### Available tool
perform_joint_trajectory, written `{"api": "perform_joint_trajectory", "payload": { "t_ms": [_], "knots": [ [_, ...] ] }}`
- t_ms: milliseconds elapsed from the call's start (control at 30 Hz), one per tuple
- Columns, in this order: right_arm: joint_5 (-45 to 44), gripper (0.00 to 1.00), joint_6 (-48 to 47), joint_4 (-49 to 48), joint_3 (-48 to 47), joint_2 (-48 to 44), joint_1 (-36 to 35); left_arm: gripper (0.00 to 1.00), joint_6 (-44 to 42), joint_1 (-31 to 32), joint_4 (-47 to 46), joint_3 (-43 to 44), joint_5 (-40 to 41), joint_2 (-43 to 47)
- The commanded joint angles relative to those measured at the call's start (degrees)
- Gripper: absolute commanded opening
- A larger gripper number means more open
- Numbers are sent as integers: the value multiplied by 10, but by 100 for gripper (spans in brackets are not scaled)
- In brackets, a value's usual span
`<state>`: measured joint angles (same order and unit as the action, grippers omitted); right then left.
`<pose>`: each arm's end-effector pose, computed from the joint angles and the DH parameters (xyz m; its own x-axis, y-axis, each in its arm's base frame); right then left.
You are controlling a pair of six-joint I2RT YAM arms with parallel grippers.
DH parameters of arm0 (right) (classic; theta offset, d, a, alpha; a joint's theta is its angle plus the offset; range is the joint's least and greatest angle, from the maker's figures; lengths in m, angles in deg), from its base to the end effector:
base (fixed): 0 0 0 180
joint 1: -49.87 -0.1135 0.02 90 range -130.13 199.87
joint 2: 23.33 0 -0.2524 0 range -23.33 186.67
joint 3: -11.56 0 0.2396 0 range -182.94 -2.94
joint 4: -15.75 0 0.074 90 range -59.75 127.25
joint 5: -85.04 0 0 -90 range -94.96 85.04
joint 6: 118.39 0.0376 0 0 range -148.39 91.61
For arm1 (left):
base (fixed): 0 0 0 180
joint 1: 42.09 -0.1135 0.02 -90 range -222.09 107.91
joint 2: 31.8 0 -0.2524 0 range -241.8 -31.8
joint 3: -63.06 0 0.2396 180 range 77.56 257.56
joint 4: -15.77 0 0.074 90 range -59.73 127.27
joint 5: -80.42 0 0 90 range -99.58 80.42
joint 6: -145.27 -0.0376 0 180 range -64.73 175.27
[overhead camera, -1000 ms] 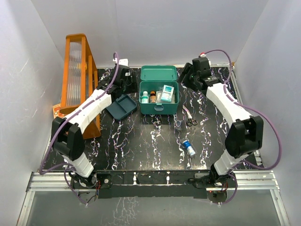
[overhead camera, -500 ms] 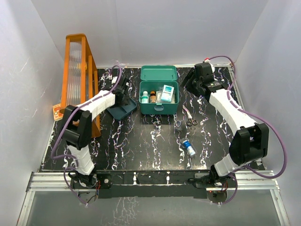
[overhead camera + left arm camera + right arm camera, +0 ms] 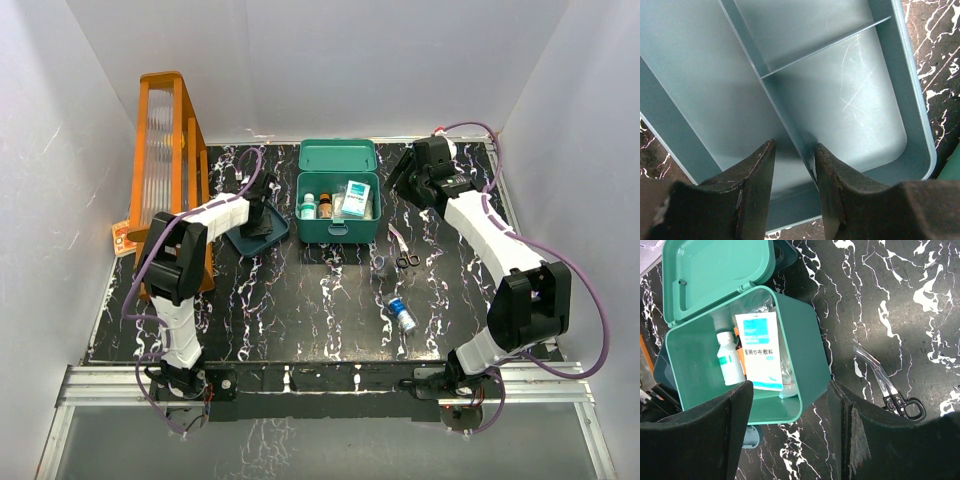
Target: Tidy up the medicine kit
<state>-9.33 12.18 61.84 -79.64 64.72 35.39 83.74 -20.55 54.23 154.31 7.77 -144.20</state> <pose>0.3224 0.0803 0.3030 -0.6281 0.5076 -0.5898 0.2806 0.8547 0.4367 0.3717 -0.1347 0.1656 -0.8055 -0.1712 -0.5673 -0.1978 0.9801 -0.0150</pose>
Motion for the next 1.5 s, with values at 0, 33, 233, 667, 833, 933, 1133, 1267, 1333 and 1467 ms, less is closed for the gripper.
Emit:
{"api": "perform_joint_trajectory", "payload": {
  "t_ms": [0, 33, 233, 667, 833, 933, 1133, 1267, 1333, 1467],
  "knots": [
    [-5, 58, -6, -15, -1, -20, 3, 35, -9, 0, 16, -24, -16, 33],
    [-6, 58, -7, -14, 1, -20, 4, 34, -9, 0, 18, -27, -21, 35],
    [-11, 58, 11, 3, 28, -44, 4, 27, -8, 1, 24, -46, -49, 55],
    [38, 58, 44, 68, 90, -114, 5, 26, 22, 84, 77, -89, -55, 120],
    [28, 57, 35, 86, 133, -149, 5, 26, 42, 120, 100, -132, -48, 167],
    [35, 57, 27, 77, 184, -195, 5, 26, 54, 134, 106, -175, -47, 211],
    [70, 56, 15, 26, 295, -270, 4, 27, 44, 152, 33, -280, -131, 282],
    [66, 55, 5, 11, 340, -263, 4, 28, 23, 162, -3, -317, -161, 291],
    [62, 54, 1, 10, 352, -256, 3, 29, 11, 167, -6, -319, -167, 292],
    [58, 55, 6, -4, 380, -249, 2, 29, -11, 174, -9, -313, -153, 294]
  ]
}}
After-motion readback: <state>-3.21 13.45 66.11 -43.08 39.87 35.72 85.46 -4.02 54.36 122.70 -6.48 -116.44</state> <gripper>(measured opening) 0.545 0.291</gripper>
